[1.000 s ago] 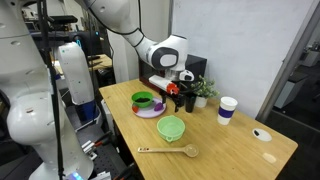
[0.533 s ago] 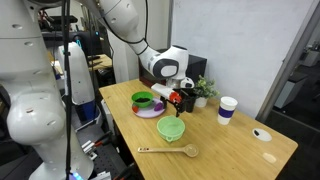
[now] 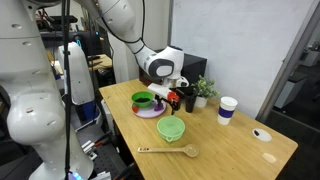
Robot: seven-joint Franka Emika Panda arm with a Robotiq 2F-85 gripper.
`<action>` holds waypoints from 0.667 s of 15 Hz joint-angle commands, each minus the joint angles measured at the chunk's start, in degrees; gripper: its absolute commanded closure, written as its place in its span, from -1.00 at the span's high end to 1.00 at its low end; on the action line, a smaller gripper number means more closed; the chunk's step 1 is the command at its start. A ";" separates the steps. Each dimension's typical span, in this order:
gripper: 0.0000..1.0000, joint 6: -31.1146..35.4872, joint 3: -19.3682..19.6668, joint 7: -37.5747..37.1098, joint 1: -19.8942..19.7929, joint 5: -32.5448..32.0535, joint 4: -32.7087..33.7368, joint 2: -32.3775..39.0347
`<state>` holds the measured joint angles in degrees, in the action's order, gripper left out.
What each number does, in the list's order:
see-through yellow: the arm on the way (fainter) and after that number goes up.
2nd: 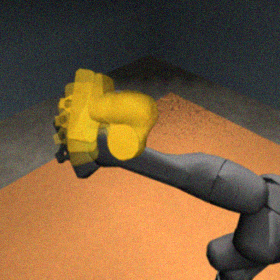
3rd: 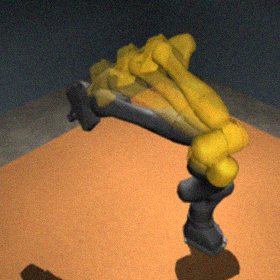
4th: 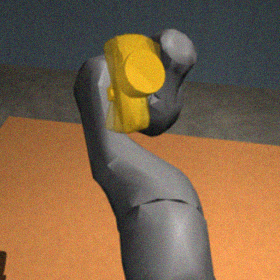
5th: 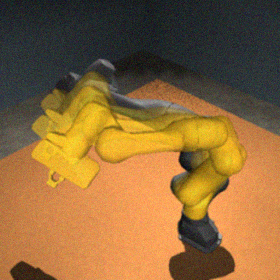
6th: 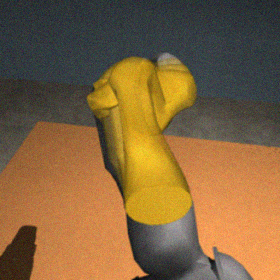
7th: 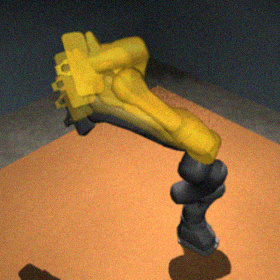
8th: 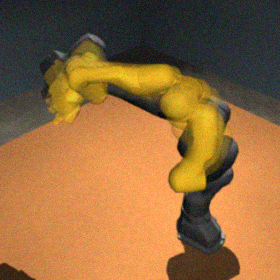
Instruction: Move the green bowl and the white plate to the right on the table, then open the microwave door
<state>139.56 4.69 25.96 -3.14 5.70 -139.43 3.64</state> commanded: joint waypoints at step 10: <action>1.00 11.47 -0.56 8.50 -0.01 -1.73 -14.38 -4.81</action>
<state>145.47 4.66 32.54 -3.07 4.30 -149.88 0.06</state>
